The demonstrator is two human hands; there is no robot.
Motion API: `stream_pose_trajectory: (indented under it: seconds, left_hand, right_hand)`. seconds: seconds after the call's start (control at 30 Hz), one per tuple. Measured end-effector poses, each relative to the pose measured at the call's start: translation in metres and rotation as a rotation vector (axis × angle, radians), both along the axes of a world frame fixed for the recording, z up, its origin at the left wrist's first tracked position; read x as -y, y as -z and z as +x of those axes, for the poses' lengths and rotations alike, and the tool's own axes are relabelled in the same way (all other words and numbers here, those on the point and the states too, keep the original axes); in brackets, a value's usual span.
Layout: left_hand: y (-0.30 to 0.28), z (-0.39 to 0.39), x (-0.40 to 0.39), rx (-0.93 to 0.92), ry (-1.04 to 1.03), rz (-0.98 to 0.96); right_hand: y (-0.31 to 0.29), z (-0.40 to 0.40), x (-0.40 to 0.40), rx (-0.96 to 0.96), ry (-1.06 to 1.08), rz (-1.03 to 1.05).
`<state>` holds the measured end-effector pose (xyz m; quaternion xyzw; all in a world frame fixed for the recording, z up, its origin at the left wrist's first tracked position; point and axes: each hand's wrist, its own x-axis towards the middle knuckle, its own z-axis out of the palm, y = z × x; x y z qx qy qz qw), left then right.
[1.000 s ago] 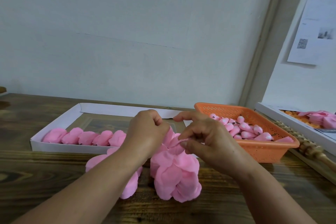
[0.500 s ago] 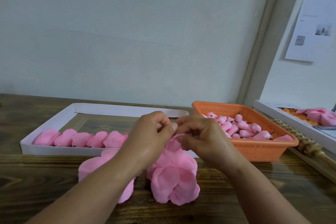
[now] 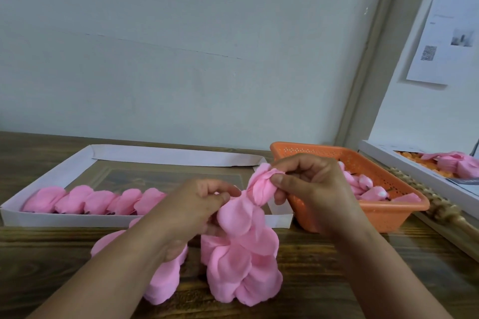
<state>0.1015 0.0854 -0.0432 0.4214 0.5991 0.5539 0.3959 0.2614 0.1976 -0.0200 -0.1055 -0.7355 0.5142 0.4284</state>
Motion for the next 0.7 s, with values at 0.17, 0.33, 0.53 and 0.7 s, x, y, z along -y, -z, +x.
stream_pose_trajectory:
  seconds: [0.17, 0.33, 0.53, 0.7]
  left_hand:
    - [0.007, 0.001, 0.004, 0.072, 0.179, 0.036]
    - [0.014, 0.011, 0.002, -0.117, 0.082, 0.102]
    - [0.015, 0.026, 0.006, -0.220, -0.021, 0.368]
    - [0.018, 0.034, 0.004, -0.256, -0.076, 0.438]
  right_hand:
    - [-0.002, 0.002, 0.003, 0.006, 0.039, 0.023]
    - [-0.002, 0.001, 0.012, 0.061, 0.092, -0.001]
    - [-0.001, -0.005, 0.026, 0.083, 0.184, -0.015]
    - [0.005, -0.013, 0.033, 0.110, 0.307, 0.059]
